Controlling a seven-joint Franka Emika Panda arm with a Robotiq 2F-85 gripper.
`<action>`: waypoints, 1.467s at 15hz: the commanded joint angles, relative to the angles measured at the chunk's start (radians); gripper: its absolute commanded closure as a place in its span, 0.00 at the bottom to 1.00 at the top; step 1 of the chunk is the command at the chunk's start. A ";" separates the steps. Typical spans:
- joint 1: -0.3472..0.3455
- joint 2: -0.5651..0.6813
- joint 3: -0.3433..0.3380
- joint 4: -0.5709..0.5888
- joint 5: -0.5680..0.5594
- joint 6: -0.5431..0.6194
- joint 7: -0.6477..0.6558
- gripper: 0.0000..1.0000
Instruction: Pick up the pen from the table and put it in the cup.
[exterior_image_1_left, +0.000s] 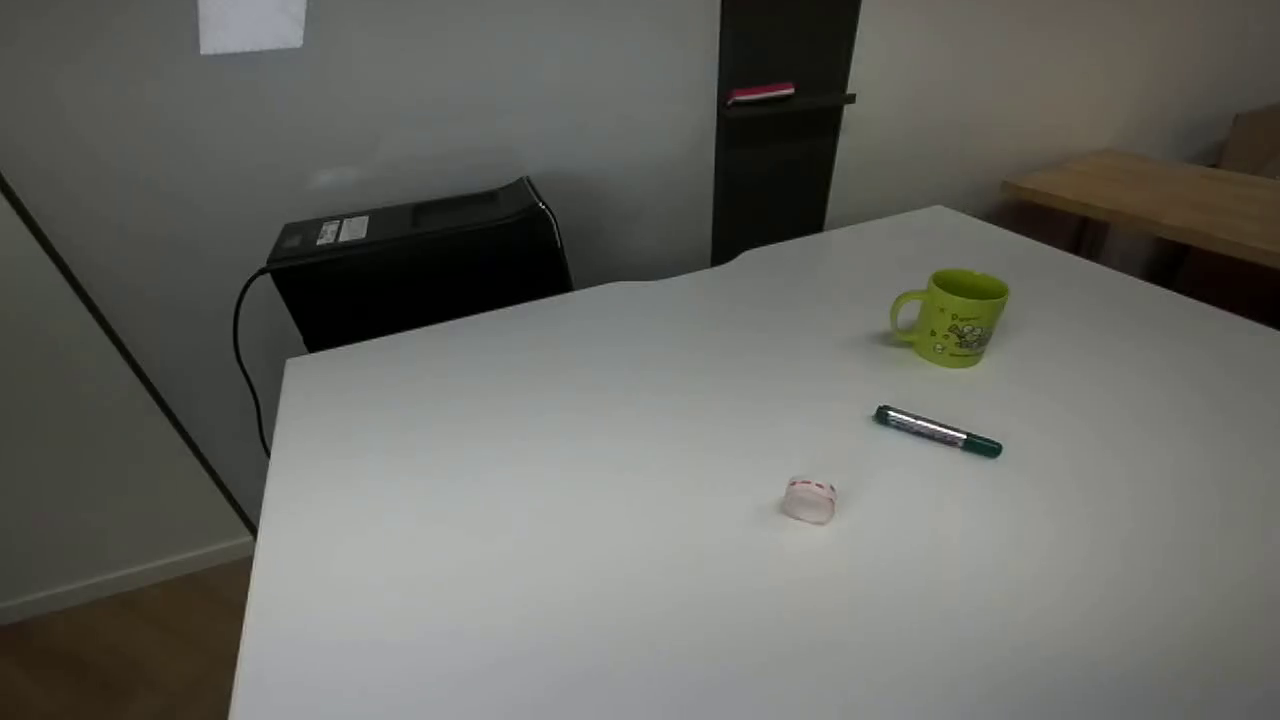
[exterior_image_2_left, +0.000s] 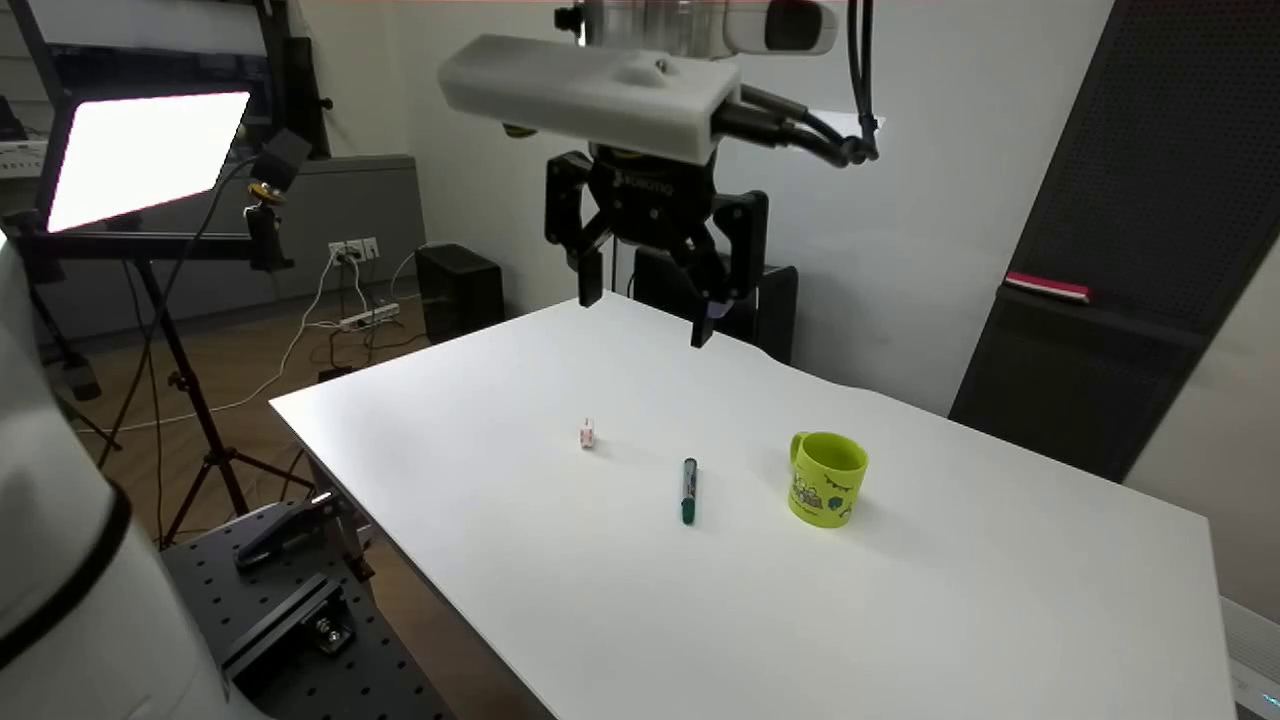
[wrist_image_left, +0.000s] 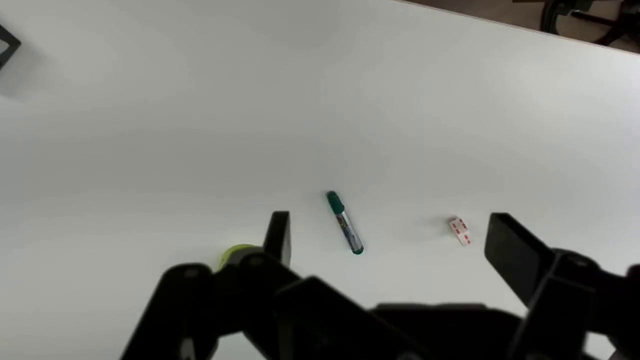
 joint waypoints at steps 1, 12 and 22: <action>0.007 -0.005 0.000 -0.008 0.005 -0.008 -0.029 0.00; 0.124 0.406 0.064 -0.026 -0.045 0.222 -0.285 0.00; 0.063 0.900 0.180 0.074 -0.308 0.758 -0.010 0.00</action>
